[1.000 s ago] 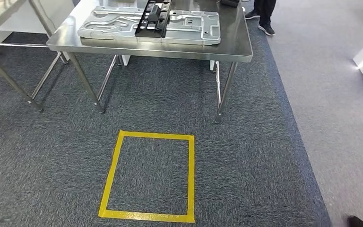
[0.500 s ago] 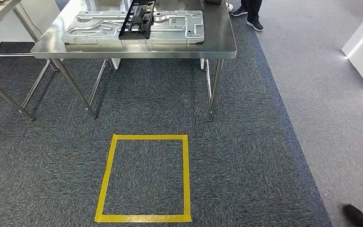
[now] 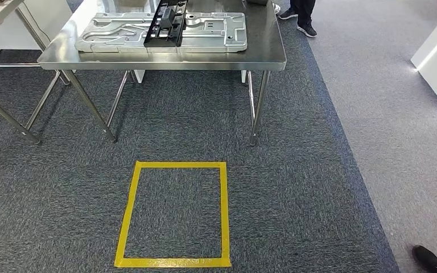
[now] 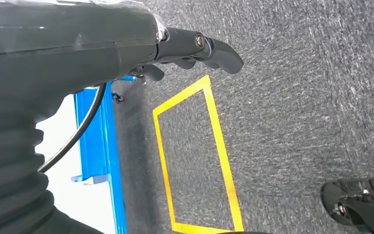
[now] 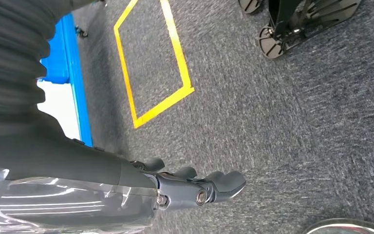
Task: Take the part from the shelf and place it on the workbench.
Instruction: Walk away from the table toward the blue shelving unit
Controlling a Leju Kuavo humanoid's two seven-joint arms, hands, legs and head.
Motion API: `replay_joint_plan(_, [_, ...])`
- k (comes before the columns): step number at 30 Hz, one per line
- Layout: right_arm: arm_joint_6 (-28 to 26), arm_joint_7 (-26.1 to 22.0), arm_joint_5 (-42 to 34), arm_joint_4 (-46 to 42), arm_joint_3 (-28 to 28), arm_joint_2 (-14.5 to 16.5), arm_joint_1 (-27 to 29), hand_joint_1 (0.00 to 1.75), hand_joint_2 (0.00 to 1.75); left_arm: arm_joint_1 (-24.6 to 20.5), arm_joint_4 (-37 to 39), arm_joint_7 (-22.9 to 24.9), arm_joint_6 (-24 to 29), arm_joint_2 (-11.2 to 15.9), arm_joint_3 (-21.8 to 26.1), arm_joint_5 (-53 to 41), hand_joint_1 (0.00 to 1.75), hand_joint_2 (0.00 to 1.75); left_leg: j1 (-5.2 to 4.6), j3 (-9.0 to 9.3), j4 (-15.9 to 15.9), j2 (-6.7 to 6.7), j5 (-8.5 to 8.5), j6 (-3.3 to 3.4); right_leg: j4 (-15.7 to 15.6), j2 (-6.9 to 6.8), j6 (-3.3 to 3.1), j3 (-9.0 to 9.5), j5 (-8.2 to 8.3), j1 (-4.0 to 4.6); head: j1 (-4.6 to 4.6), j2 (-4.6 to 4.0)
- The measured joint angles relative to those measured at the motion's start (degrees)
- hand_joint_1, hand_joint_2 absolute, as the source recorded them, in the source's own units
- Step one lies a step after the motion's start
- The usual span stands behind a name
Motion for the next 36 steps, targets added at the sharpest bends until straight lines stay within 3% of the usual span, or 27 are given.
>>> replay_joint_plan(16, [0.5, 0.52, 0.72, 0.0, 1.88, 0.0, 0.03, 0.0, 1.75, 0.15, 0.0, 0.09, 0.19, 0.02, -1.34, -0.12, 0.0, 1.75, -0.1, -0.04, 0.12, -0.01, -0.04, 0.06, 0.0, 0.0, 0.05, 0.0, 0.03, -0.06, 0.0, 0.0])
replay_joint_plan(25, [8.05, 2.77, 9.44, 0.0, 7.02, 0.04, 0.39, 0.0, 1.75, 0.17, 0.0, -0.91, 1.03, 0.02, -1.94, -0.22, 0.0, 1.75, -0.1, -0.05, 0.12, -0.01, -0.04, 0.06, 0.0, 0.0, 0.05, 0.0, 0.02, -0.06, 0.0, 0.0])
replay_joint_plan(27, [8.96, 1.56, 9.79, 0.0, 8.29, 0.08, 0.45, 0.03, 1.75, 0.16, 0.0, -1.03, 0.94, 0.02, -2.17, -0.15, 0.87, 1.75, -0.1, -0.05, 0.12, -0.01, -0.04, 0.06, 0.0, 0.0, 0.05, 0.0, 0.03, -0.06, 0.0, 0.0])
replay_joint_plan(29, [9.84, -0.03, 9.49, 0.0, 9.08, 0.09, 0.46, 0.91, 1.75, 0.15, 0.01, -1.21, 0.42, 0.02, -2.23, -0.03, 1.75, 1.75, -0.1, -0.05, 0.12, -0.01, -0.04, 0.06, 0.0, 0.0, 0.05, 0.0, 0.03, -0.06, 0.0, 0.01])
replay_joint_plan(31, [10.31, -0.95, 9.0, -0.01, 9.81, 0.09, 0.51, 1.75, 1.75, 0.19, 0.01, -1.7, -0.03, 0.02, -2.29, 0.17, 1.75, 1.75, -0.1, -0.05, 0.12, -0.01, -0.04, 0.06, 0.0, 0.01, 0.05, 0.0, 0.03, -0.06, 0.0, 0.01])
replay_joint_plan(36, [10.44, -1.73, 5.23, -0.24, 13.95, -0.06, 1.34, 1.75, 1.75, 0.82, -0.07, -2.56, -0.21, 0.39, -4.46, 3.51, 1.75, 1.75, -0.1, -0.05, 0.12, -0.01, -0.05, 0.05, 0.0, 0.0, 0.05, 0.0, 0.02, -0.06, 0.0, 0.0])
